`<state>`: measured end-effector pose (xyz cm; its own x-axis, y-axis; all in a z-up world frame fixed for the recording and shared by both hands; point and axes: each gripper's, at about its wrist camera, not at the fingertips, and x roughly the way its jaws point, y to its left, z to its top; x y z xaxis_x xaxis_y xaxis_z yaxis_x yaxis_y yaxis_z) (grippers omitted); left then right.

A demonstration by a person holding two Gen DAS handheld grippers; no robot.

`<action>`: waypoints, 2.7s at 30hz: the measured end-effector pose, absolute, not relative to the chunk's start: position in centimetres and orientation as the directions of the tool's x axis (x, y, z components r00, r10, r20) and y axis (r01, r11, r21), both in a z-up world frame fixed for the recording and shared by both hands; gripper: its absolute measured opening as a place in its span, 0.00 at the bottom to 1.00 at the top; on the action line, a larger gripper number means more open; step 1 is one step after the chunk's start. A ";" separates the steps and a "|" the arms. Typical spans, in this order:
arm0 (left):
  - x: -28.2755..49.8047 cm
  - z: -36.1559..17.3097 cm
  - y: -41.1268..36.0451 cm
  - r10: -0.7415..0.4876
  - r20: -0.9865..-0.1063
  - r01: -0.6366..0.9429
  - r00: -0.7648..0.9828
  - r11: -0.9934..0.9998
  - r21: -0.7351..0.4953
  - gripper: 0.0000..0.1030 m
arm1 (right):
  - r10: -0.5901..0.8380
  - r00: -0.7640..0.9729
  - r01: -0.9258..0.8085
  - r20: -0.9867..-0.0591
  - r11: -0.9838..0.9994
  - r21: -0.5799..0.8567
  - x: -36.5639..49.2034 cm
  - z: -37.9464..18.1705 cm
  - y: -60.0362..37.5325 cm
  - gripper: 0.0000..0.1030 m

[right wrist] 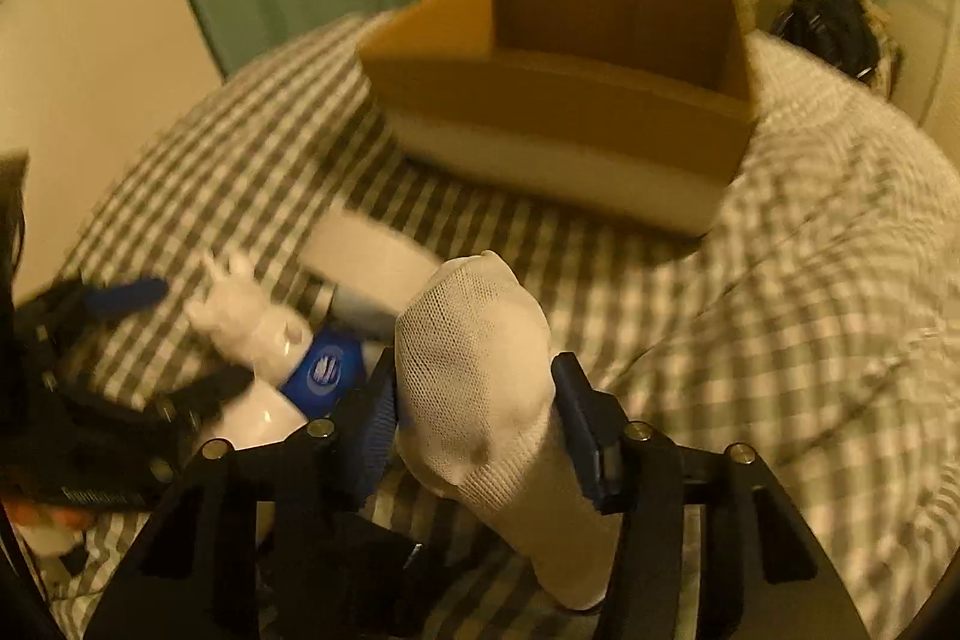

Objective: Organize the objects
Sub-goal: 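Grasp the white sock with the right gripper while the left gripper approaches the roll-on bottle, then grasp the white roll-on bottle with the left gripper while the right gripper lifts the sock, then carry the bottle and sock over the cardboard box and open both grippers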

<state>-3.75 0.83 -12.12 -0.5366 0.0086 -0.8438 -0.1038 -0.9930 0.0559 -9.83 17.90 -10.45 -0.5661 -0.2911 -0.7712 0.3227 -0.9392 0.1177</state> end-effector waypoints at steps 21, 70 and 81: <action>-0.3 -12.9 4.2 0.084 -0.897 -0.226 -0.435 -0.974 0.018 0.40 | -0.257 -0.685 0.298 -0.682 -0.953 0.060 -5.4 -7.6 19.1 0.47; -19.6 4.2 5.2 0.074 -0.603 -0.166 -0.794 -0.981 0.099 0.40 | -0.222 -0.846 0.277 -0.484 -0.960 -0.043 -17.3 7.6 17.8 0.47; -28.2 -2.2 5.4 0.132 -0.681 -0.232 -0.721 -0.971 0.058 0.39 | -0.210 -0.802 0.264 -0.559 -0.964 -0.016 -28.4 2.6 18.8 0.47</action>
